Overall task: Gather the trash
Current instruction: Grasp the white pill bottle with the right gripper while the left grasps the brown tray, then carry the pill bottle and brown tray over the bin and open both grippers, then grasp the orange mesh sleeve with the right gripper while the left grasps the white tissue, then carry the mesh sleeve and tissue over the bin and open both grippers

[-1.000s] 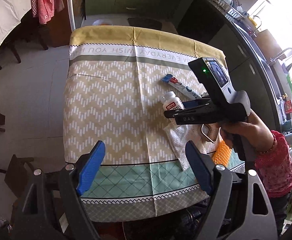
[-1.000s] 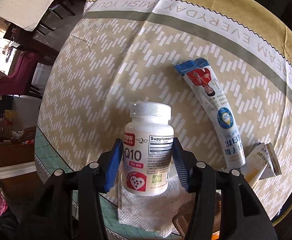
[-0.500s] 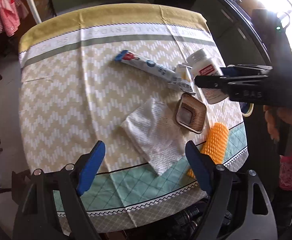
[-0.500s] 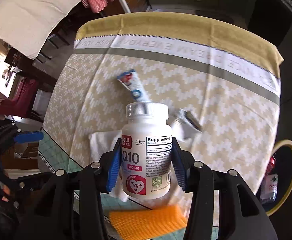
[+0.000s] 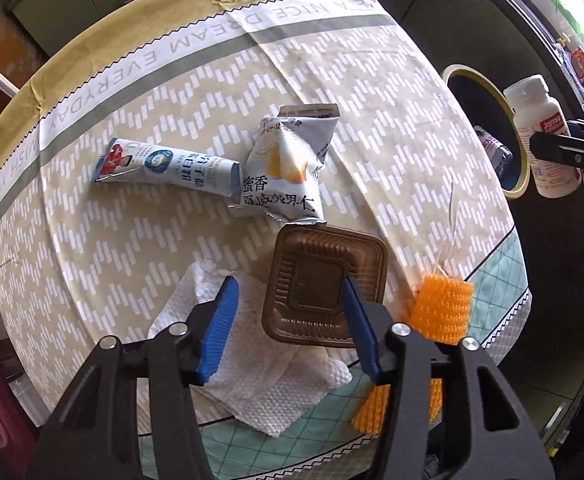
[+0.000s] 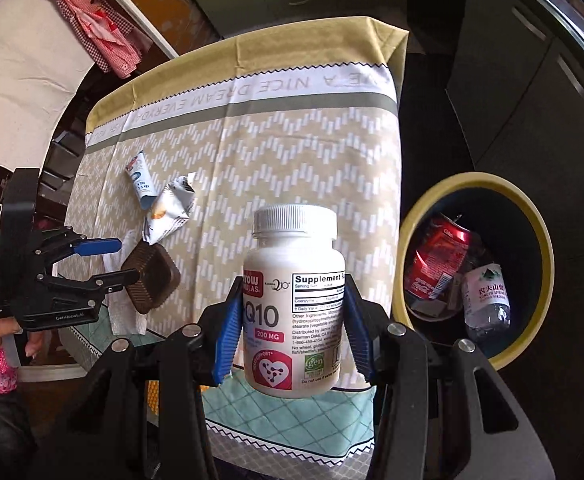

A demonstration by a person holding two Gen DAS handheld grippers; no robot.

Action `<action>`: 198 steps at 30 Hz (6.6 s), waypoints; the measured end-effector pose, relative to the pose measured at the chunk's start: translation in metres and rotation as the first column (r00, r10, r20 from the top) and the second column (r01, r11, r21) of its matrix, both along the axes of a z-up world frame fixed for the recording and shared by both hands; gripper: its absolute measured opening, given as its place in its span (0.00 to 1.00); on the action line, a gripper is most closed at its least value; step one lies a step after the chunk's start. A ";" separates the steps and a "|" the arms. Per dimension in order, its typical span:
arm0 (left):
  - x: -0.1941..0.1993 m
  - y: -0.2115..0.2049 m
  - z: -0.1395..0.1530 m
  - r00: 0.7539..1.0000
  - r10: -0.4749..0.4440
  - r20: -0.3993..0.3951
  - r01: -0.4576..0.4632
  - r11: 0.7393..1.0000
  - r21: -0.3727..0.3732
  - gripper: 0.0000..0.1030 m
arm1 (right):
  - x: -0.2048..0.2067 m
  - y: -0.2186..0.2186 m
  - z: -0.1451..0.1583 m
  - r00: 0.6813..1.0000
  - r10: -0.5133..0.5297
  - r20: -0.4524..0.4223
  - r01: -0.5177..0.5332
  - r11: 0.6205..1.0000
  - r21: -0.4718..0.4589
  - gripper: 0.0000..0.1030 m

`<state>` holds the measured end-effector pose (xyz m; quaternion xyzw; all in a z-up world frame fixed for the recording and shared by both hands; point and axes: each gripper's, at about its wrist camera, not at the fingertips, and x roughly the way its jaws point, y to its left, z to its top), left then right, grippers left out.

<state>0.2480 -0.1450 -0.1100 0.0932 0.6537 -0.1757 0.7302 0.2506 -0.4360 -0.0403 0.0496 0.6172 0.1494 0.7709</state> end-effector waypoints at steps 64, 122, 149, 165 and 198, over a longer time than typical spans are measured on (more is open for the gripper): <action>0.022 -0.221 0.041 0.970 -0.240 0.041 0.243 0.966 -0.092 0.17 | -0.074 -0.181 -0.011 0.961 -0.261 0.089 0.274 0.939 -0.208 0.45; -0.042 0.066 0.016 0.953 0.296 -0.062 -0.301 0.951 -0.073 0.06 | -0.054 0.079 -0.048 0.943 0.309 -0.124 -0.304 0.951 0.057 0.49; -0.056 0.057 0.072 0.978 0.207 0.024 -0.203 0.972 -0.120 0.06 | -0.053 0.019 0.006 0.988 0.150 0.032 -0.152 0.985 0.078 0.06; -0.057 -0.028 0.103 0.995 0.055 0.083 -0.045 0.993 -0.111 0.06 | -0.005 -0.194 -0.016 0.938 -0.330 0.107 0.332 0.943 -0.001 0.06; 0.040 -0.330 0.009 0.976 -0.219 0.007 0.219 0.974 -0.057 0.18 | -0.105 -0.252 -0.025 0.915 -0.373 0.153 0.382 0.924 -0.027 0.36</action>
